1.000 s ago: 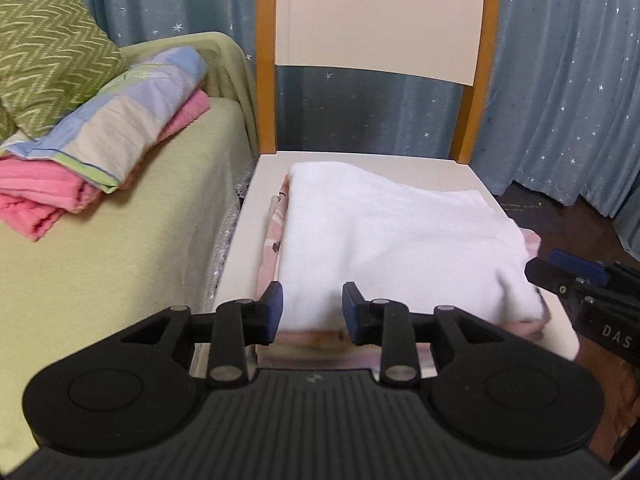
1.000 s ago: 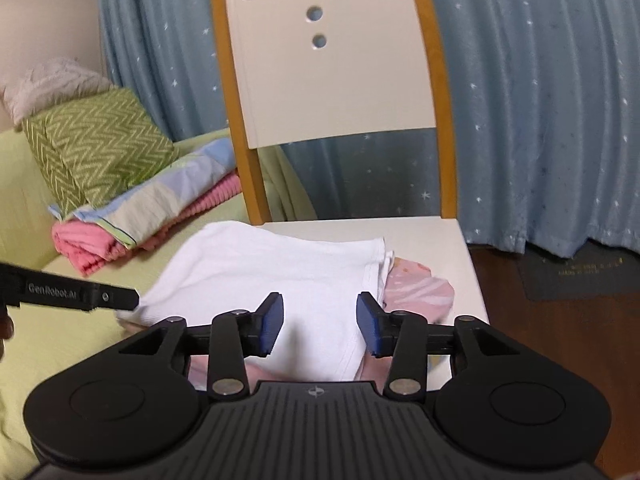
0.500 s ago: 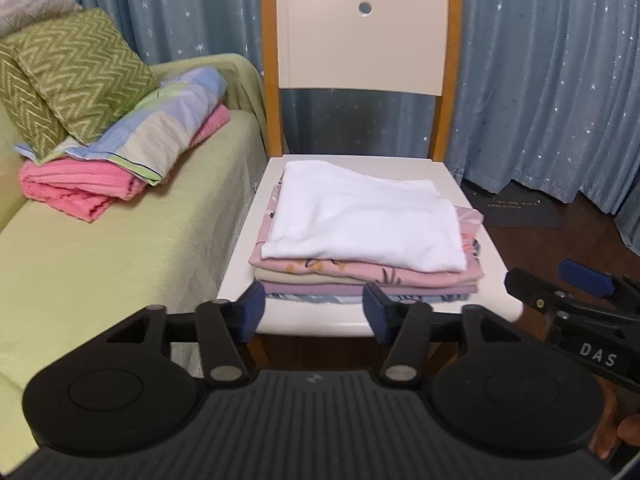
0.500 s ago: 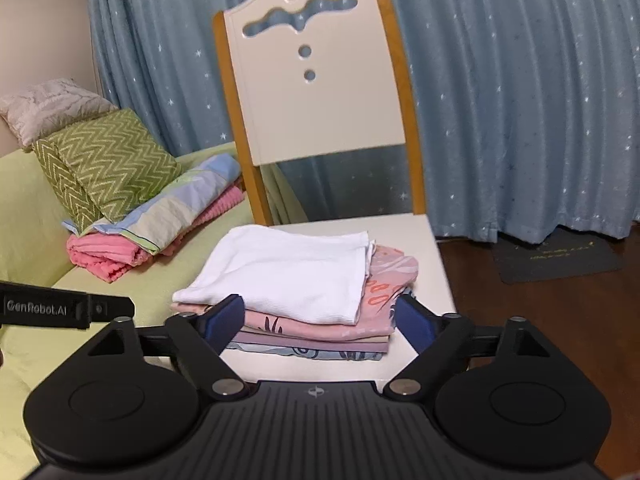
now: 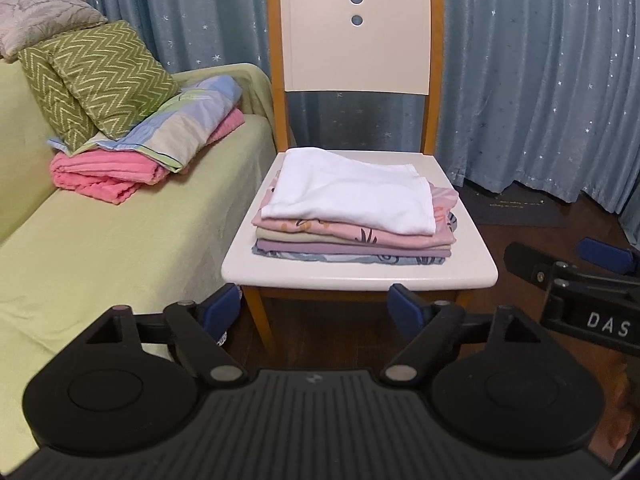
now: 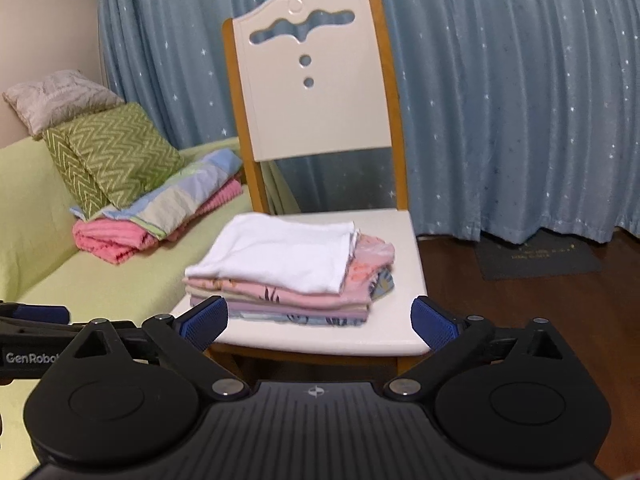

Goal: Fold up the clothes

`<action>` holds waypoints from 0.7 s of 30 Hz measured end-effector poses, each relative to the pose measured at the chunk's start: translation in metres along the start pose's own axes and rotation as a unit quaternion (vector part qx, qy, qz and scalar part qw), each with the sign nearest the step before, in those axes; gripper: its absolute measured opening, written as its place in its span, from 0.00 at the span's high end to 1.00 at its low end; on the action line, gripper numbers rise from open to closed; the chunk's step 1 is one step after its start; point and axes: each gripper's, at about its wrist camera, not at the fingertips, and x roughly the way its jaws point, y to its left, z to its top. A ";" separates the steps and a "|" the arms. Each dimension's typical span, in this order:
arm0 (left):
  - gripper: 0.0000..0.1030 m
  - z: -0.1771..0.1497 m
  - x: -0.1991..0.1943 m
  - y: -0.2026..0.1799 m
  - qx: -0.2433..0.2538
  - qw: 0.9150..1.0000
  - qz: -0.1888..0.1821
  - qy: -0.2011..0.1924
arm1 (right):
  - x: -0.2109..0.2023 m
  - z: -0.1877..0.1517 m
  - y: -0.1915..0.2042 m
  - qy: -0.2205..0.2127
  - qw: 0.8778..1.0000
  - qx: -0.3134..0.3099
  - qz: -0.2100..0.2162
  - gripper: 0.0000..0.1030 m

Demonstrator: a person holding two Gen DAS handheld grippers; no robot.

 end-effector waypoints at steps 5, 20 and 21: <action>0.01 -0.013 -0.013 -0.004 -0.005 1.000 0.013 -0.008 | -0.002 -0.006 0.002 0.019 0.999 -0.008 -0.024 0.00; 0.01 -0.042 -0.008 0.009 -0.046 0.997 0.048 0.028 | 0.016 -0.016 0.009 0.080 0.996 -0.002 -0.046 0.00; 0.01 -0.043 -0.007 0.010 -0.048 0.997 0.049 0.029 | 0.019 -0.016 0.010 0.083 0.995 -0.002 -0.048 0.00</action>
